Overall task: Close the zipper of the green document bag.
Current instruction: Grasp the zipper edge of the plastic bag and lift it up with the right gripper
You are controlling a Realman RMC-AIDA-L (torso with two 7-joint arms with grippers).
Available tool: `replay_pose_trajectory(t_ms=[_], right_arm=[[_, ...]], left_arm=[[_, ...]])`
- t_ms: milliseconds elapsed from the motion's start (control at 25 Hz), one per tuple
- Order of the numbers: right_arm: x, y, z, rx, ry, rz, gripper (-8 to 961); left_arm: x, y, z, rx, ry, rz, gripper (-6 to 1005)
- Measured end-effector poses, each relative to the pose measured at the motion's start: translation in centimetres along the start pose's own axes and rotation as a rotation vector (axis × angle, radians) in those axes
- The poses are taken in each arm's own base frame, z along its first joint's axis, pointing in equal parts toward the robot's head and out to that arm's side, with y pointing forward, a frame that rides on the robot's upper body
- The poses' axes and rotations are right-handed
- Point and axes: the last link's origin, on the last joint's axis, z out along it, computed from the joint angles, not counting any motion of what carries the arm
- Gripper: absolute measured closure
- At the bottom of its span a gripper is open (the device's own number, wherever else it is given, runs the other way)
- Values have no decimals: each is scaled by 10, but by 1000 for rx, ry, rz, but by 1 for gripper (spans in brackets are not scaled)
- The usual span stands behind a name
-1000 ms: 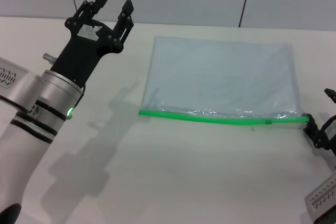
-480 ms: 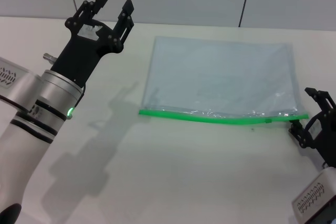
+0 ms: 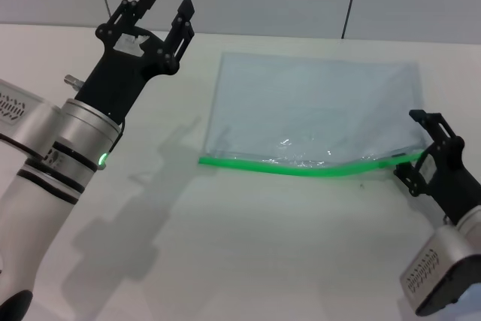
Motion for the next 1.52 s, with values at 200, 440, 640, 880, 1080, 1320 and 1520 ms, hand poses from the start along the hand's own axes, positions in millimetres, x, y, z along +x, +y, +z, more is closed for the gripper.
replay_pose_trajectory(t_ms=[200,440,640,880,1080,1320,1520], right_arm=[[-2,-1,8,-31,-5,-11,281],[-2,0,15,-66,-3,-19,291],[-2,2,18,-95,0,-25,299],[-3,2,18,-92,2,-48,515],[-2,1,17,-86,6,-51,746],[-6,3,17,-87,-1,-70,817],[-19,3,18,-80,-29,-59,835]], left_arm=[[0,1,0,-3,0,-2,462],[0,2,0,-6,0,-4,466],[0,3,0,-8,1,-3,470],[0,3,0,-10,3,-3,474],[0,3,0,-11,3,-1,477],[0,3,0,-10,3,-1,481],[0,1,-1,-5,-1,4,485]])
